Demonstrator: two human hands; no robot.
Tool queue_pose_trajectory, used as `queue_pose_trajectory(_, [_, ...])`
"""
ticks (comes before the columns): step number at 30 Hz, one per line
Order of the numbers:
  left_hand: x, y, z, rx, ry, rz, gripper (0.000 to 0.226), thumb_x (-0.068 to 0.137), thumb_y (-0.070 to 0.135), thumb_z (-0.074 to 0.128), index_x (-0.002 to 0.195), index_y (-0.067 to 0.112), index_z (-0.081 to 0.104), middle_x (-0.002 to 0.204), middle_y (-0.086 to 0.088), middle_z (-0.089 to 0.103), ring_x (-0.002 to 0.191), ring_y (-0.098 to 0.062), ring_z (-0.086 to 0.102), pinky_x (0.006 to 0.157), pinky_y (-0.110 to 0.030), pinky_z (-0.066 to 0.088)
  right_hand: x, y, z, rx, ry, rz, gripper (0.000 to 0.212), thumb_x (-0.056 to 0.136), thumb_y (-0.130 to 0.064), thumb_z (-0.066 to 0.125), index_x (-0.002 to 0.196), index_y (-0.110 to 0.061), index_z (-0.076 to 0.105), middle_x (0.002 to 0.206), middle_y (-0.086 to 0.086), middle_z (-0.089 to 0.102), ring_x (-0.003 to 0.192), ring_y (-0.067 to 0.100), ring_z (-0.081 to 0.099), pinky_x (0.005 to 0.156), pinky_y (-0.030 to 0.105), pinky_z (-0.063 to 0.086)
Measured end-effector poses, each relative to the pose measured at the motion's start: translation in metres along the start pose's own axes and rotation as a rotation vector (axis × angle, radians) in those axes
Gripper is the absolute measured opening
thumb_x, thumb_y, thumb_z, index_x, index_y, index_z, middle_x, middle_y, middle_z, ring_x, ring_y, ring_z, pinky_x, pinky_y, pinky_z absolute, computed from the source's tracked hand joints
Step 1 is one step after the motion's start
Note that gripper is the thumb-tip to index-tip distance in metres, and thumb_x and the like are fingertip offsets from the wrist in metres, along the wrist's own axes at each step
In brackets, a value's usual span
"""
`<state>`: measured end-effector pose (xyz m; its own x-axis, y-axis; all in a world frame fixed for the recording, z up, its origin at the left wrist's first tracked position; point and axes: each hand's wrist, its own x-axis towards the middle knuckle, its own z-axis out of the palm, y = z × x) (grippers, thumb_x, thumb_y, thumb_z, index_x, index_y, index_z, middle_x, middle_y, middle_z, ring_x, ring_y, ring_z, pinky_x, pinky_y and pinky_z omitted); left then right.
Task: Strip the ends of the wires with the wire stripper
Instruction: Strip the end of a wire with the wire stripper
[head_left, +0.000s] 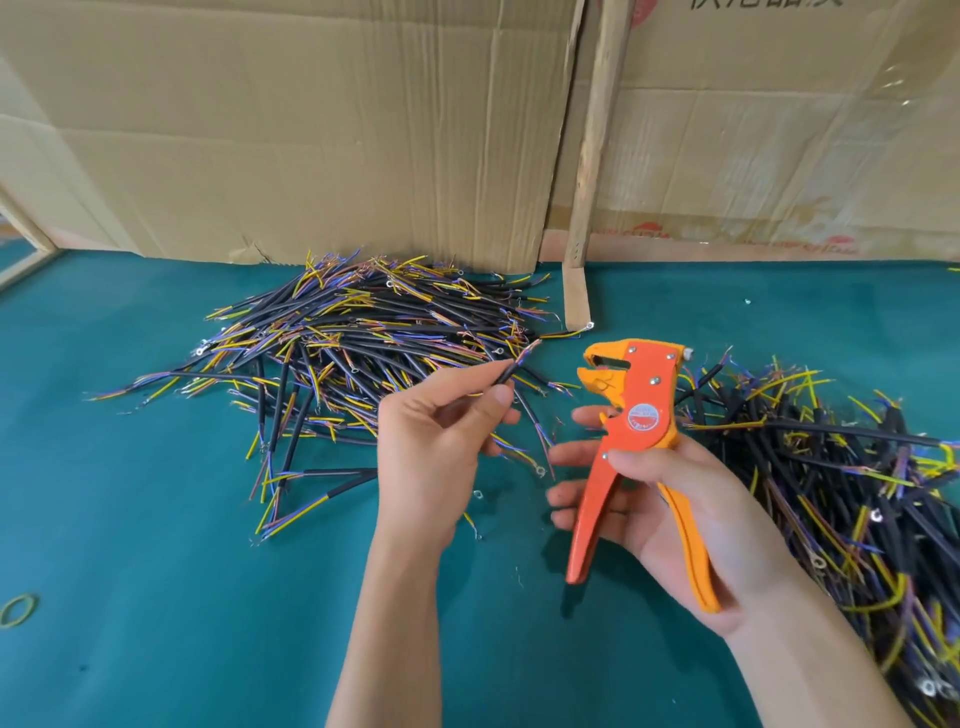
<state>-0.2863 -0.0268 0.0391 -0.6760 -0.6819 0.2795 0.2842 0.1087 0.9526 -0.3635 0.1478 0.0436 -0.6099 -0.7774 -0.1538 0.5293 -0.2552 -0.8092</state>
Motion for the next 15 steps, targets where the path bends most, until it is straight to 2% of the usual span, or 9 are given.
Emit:
queue_pose_trajectory(4, [0.001,0.002,-0.008,0.120,0.009,0.087,0.026,0.084,0.005,0.073,0.095,0.027,0.080,0.080,-0.002,0.075,0.068,-0.008,0.063,0.061,-0.020,0.050,-0.003,0.001,0.005,-0.079,-0.120,0.108,0.051,0.071,-0.011,0.077,0.121,-0.006,0.068,0.115,0.035,0.067,0.086,0.046,0.071,0.076,0.051,0.060])
queue_pose_trajectory(7, [0.001,0.003,-0.008,0.221,-0.001,0.131,0.033,0.086,0.002,0.073,0.093,0.033,0.079,0.086,0.003,0.076,0.076,-0.008,0.067,0.071,-0.025,0.051,-0.003,0.003,0.008,-0.082,-0.147,0.133,0.051,0.071,-0.010,0.078,0.121,-0.005,0.069,0.110,0.034,0.068,0.083,0.043,0.070,0.074,0.050,0.059])
queue_pose_trajectory(12, [-0.001,0.002,-0.001,0.410,-0.041,0.172,0.028,0.087,-0.004,0.070,0.096,0.020,0.081,0.086,0.005,0.073,0.080,-0.014,0.066,0.069,-0.030,0.049,-0.004,0.001,0.009,-0.082,-0.160,0.125,0.053,0.073,-0.009,0.077,0.124,-0.002,0.065,0.095,0.030,0.065,0.075,0.038,0.064,0.071,0.049,0.058])
queue_pose_trajectory(15, [-0.001,0.004,0.002,0.473,-0.031,0.184,0.027,0.087,-0.004,0.070,0.096,0.020,0.081,0.088,0.010,0.071,0.085,-0.010,0.067,0.074,-0.027,0.051,-0.004,0.001,0.009,-0.104,-0.166,0.112,0.051,0.074,-0.009,0.077,0.122,-0.002,0.066,0.087,0.025,0.060,0.072,0.036,0.062,0.068,0.048,0.057])
